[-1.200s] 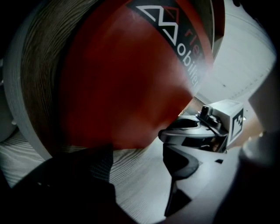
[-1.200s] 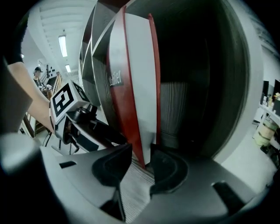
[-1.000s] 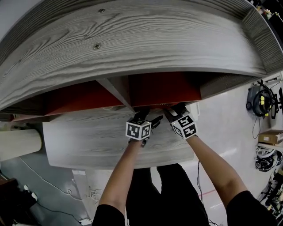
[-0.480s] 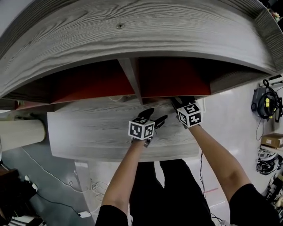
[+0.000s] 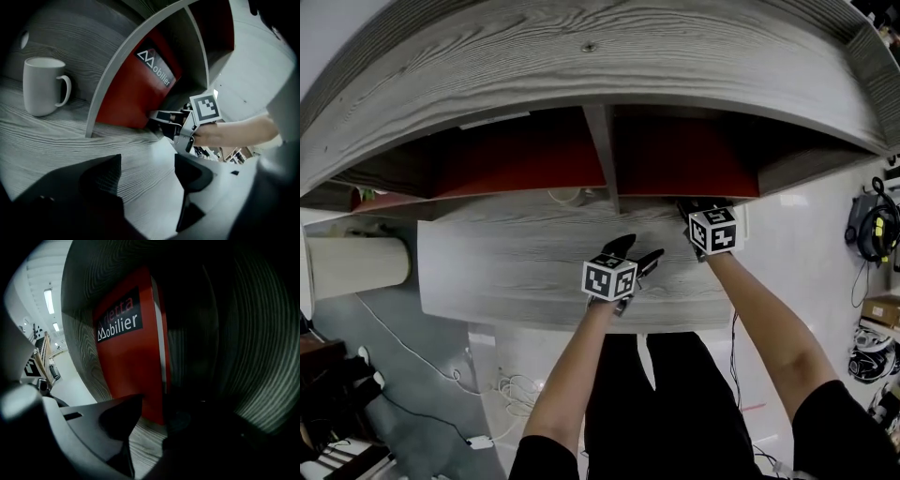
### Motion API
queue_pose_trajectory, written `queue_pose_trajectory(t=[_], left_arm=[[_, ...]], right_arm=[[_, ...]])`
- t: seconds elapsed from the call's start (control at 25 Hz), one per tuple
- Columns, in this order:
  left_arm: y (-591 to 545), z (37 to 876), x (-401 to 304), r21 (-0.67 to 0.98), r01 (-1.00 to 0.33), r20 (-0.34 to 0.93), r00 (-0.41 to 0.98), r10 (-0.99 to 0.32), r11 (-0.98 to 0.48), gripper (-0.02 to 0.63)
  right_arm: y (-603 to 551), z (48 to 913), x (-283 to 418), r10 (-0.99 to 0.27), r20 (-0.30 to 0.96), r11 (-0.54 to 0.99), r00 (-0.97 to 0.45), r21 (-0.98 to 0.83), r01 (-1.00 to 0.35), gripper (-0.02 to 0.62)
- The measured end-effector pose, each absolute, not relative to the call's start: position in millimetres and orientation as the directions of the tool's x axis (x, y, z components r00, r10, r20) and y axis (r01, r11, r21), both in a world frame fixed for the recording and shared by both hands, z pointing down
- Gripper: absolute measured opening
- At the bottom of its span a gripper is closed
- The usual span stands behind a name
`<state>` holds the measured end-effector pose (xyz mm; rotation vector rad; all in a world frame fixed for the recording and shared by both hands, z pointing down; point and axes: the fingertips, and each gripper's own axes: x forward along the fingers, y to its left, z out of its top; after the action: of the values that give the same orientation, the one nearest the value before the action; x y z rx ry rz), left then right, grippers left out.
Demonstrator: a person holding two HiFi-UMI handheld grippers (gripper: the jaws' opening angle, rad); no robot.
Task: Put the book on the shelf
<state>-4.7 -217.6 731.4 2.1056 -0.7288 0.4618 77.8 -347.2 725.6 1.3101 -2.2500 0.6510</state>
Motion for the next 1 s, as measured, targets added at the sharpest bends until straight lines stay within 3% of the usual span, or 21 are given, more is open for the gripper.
queue_pose_trajectory(t=[0.28,0.4,1.0], left_arm=[[-207,716,0,0.600,-0.665,0.541,0.747,-0.386,-0.445,0.333],[-198,713,-3,0.597,-0.676,0.548,0.737,-0.396,-0.432,0.333],[-158,717,-26,0.600,-0.708,0.541,0.702,-0.463,-0.372,0.333]], right_arm=[[-349,728,74,-0.664,0.578,0.446,-0.475,-0.203,-0.872,0.133],[-350,729,68,-0.656,0.583,0.463,-0.479,-0.189,-0.866,0.215],[-366,738,68,-0.738,0.576,0.415,-0.353,-0.025,-0.909,0.213]])
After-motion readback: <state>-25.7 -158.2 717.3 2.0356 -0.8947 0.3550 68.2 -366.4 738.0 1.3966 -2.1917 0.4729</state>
